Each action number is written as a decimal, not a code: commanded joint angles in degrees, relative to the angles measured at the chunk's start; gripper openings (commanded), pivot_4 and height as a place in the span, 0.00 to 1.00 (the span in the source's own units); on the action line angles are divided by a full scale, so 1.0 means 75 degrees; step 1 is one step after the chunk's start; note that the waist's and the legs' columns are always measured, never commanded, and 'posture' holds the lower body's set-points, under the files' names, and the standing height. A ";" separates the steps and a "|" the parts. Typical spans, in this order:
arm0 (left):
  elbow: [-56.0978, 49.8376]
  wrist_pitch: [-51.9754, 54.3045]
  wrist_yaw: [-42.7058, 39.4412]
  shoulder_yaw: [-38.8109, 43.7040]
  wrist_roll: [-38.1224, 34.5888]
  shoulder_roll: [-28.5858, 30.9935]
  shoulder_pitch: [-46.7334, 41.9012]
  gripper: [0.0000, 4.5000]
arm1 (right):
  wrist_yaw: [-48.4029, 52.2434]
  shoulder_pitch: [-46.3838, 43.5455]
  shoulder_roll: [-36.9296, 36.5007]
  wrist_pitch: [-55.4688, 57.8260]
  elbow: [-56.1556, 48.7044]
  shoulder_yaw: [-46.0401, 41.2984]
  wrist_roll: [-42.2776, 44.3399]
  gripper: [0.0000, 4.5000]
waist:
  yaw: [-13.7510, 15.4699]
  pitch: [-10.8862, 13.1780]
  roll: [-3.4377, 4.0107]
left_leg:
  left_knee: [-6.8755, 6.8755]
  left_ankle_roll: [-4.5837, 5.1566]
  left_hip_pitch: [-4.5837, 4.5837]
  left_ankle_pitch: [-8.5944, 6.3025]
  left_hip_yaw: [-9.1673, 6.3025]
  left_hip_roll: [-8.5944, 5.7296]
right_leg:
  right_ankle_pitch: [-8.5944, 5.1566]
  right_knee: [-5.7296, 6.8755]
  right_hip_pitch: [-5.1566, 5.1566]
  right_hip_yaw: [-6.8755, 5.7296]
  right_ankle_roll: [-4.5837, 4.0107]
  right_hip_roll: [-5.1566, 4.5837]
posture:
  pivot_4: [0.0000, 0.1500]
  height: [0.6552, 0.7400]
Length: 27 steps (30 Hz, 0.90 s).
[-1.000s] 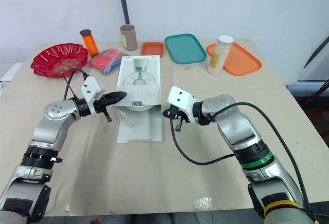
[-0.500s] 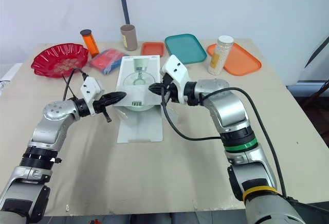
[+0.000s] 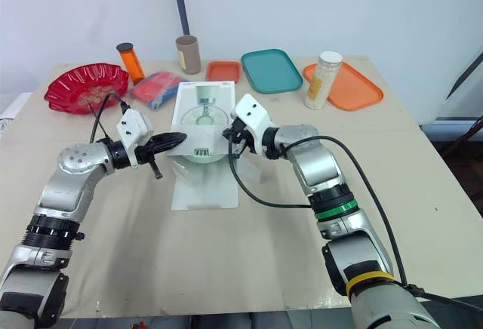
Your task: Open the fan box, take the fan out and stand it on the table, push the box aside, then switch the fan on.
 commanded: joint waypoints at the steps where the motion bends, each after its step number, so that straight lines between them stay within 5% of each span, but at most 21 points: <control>1: -0.0714 -0.0171 -0.0413 -0.0345 0.0204 0.0340 0.0218 0.00 | -0.0044 0.0063 0.0032 -0.0058 -0.0251 -0.0043 -0.0022 0.02 | 0.0001 0.0000 0.0000 | 0.0000 0.0000 0.0000 0.0000 0.0000 0.0001 | 0.0000 0.0000 0.0000 0.0000 0.0000 0.0000 | 1.00 1.00; 10: -0.0600 -0.0462 -0.0570 -0.0740 0.0655 0.0501 0.0315 0.00 | -0.0051 0.0157 0.0088 0.0008 -0.0373 -0.0022 -0.0019 0.02 | 0.0000 0.0000 0.0000 | 0.0000 0.0009 0.0001 -0.0005 0.0007 0.0004 | 0.0000 0.0001 0.0000 0.0002 0.0000 0.0003 | 1.00 1.00; 27: -0.0711 -0.0743 -0.1259 0.0037 0.0534 0.2190 0.0971 0.00 | -0.0147 0.0205 0.0170 -0.0025 -0.0364 -0.0085 0.0000 0.02 | -0.0038 0.0001 0.0002 | -0.0006 0.0040 0.0002 -0.0022 0.0022 0.0014 | 0.0002 0.0001 -0.0009 0.0003 -0.0004 0.0009 | 1.00 1.00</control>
